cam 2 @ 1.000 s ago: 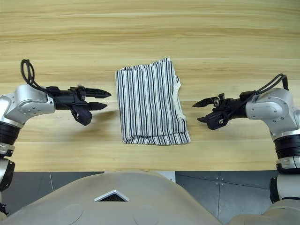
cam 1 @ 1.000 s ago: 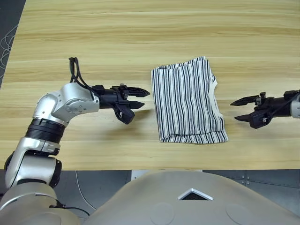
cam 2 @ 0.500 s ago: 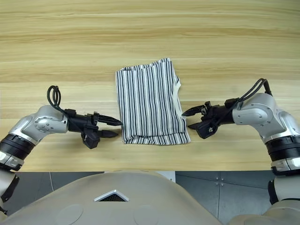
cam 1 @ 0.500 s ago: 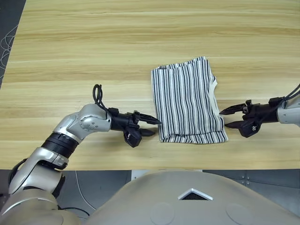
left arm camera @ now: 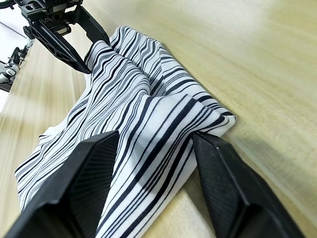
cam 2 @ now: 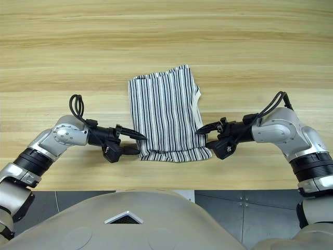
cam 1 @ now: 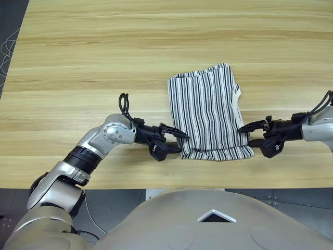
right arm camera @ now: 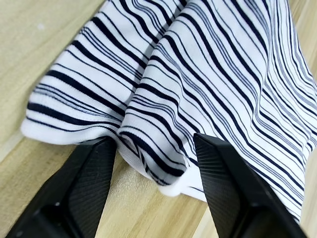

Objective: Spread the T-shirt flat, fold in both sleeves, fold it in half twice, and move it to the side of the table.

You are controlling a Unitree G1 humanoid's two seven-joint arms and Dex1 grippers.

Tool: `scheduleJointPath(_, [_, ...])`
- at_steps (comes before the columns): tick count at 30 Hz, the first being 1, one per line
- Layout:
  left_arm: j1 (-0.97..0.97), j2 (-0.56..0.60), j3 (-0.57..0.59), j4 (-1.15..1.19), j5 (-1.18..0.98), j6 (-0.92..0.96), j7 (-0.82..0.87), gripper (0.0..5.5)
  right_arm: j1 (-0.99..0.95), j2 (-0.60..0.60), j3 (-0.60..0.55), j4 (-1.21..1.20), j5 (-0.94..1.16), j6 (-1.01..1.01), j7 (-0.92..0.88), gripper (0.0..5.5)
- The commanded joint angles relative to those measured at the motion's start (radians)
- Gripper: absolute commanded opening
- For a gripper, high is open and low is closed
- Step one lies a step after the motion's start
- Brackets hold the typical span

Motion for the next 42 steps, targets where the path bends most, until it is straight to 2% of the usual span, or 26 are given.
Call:
scheduleJointPath(1, [-0.022,-0.004,0.003,-0.006,-0.013,0.017,-0.032,2.73,0.001,0.02,0.034,0.014,-0.057,0.0,-0.01,2.83])
scheduleJointPath(9, [-0.023,-0.006,0.014,-0.047,-0.02,0.046,-0.061,2.73,-0.011,0.021,0.053,0.034,-0.089,-0.007,-0.048,2.83])
scheduleJointPath(13, [-0.012,0.03,0.046,-0.079,-0.029,0.06,-0.064,2.73,-0.026,0.001,0.04,0.041,-0.074,-0.002,-0.058,2.83])
scheduleJointPath(17, [-0.012,0.108,0.095,-0.135,-0.03,0.096,-0.082,2.73,-0.014,-0.073,-0.009,-0.001,0.062,0.044,-0.028,2.83])
scheduleJointPath(22, [0.046,0.182,0.094,-0.267,-0.04,0.149,-0.133,2.73,0.048,-0.178,-0.058,-0.08,0.31,0.124,0.065,2.83])
scheduleJointPath(24, [0.111,0.274,0.113,-0.286,-0.063,0.104,-0.156,2.73,0.07,-0.232,-0.074,-0.111,0.354,0.139,0.116,2.83])
scheduleJointPath(27, [0.211,0.374,0.133,-0.293,-0.068,0.031,-0.156,2.73,0.093,-0.255,-0.082,-0.137,0.317,0.109,0.142,2.83])
scheduleJointPath(30, [0.28,0.406,0.128,-0.277,-0.047,-0.035,-0.143,2.73,0.119,-0.225,-0.068,-0.155,0.229,0.028,0.131,2.83])
scheduleJointPath(36, [0.198,0.289,0.11,-0.118,0.057,-0.174,-0.1,2.73,0.025,-0.099,-0.054,0.001,-0.119,-0.273,0.007,2.83])
scheduleJointPath(39, [0.139,0.241,0.107,-0.057,0.079,-0.202,-0.075,2.73,-0.01,-0.063,-0.058,0.06,-0.253,-0.341,-0.068,2.83])
scheduleJointPath(42, [0.108,0.214,0.093,-0.012,0.099,-0.228,-0.062,2.73,-0.01,-0.064,-0.055,0.048,-0.296,-0.349,-0.124,2.83])
